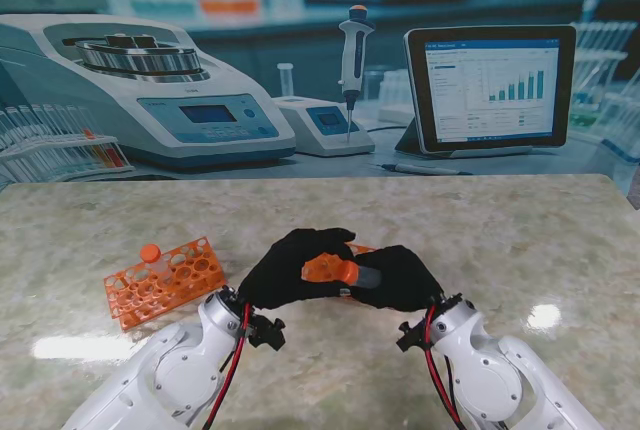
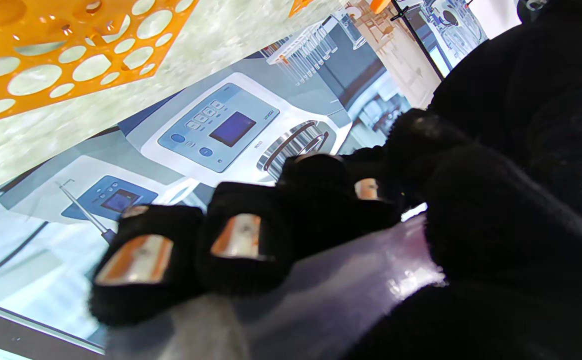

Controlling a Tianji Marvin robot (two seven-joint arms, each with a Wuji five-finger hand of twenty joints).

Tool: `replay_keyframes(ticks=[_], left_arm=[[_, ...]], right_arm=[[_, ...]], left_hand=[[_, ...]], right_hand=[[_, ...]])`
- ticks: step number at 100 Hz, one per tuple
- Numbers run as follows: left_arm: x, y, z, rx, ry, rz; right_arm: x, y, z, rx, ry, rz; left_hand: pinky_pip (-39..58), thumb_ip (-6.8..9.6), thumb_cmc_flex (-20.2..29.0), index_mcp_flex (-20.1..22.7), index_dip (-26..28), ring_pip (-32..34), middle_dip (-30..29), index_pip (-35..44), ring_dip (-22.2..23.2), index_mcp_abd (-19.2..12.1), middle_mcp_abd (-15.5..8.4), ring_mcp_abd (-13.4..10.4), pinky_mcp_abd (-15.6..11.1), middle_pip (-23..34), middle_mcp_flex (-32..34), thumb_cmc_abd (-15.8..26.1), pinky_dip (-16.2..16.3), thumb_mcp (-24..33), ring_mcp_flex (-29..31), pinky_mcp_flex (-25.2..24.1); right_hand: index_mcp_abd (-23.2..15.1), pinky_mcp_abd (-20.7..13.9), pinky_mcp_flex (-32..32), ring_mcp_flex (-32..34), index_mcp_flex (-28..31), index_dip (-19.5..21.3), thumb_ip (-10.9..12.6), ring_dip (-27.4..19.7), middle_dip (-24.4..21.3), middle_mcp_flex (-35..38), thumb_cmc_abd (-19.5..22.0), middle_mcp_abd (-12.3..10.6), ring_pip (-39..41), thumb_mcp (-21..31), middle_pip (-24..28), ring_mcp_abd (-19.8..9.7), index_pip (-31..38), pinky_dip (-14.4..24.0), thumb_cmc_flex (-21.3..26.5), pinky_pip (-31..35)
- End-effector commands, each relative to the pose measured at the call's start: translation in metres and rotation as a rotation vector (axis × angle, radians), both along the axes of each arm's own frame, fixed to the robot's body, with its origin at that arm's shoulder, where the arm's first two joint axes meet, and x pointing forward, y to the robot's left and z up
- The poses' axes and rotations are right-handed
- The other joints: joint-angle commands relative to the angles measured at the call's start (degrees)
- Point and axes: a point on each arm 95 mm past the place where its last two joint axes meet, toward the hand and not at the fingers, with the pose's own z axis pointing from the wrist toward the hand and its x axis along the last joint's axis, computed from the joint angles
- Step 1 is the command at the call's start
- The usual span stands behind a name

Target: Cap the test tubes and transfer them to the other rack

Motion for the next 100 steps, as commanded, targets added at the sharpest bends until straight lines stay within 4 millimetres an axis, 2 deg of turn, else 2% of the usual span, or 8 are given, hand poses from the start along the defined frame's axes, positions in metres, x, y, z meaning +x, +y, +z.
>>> replay_keyframes(ticks=[1, 68, 100], left_arm=[[-0.0023, -0.0001, -0.0027, -0.003, 0.008, 0.001], [-0.0022, 0.0015, -0.0017, -0.011, 0.002, 0.021], [-0.0005, -0.0052, -0.0007, -0.02, 0.013, 0.005]], right_arm=[[-0.0002, 0.0008, 0.0012, 0.01, 0.001, -0.008], [-0.0001, -0.0017, 0.0031, 0.014, -0.005, -0.017], [0.0003, -0.0006, 0.0027, 0.01, 0.0, -0.008]], left_hand=[[1.8, 2.34, 8.6, 3.8, 2.8, 0.3, 0.8, 13.1, 0.5, -10.1, -1.7, -1.8, 0.1, 0.9, 1.1, 2.5, 0.2, 7.1, 1.5, -0.1], [2.5, 2.32, 8.6, 3.8, 2.7, 0.8, 1.1, 13.6, 1.2, -10.3, -1.8, -1.8, 0.1, 1.2, 1.5, 2.3, 0.0, 7.7, 1.9, 0.2], [2.6, 2.21, 8.6, 3.8, 2.4, 0.8, 1.2, 13.4, 1.2, -10.0, -1.8, -1.8, 0.1, 1.2, 1.6, 2.5, -0.1, 7.8, 1.9, 0.3]], right_hand=[[0.0, -3.4, 3.4, 1.0, 2.7, 1.3, -0.9, 3.8, 0.9, 2.3, 1.4, -1.2, 11.5, 0.3, 1.1, -7.5, 3.8, 3.1, 0.9, 15.7], [-0.1, -3.4, 3.4, 1.0, 2.6, 1.4, -0.9, 3.8, 0.9, 2.3, 1.5, -1.1, 11.5, 0.3, 1.1, -7.5, 3.9, 3.1, 0.9, 15.7], [-0.1, -3.4, 3.4, 1.0, 2.6, 1.4, -0.9, 3.8, 0.9, 2.3, 1.4, -1.2, 11.5, 0.3, 1.1, -7.5, 3.9, 3.1, 0.8, 15.7]])
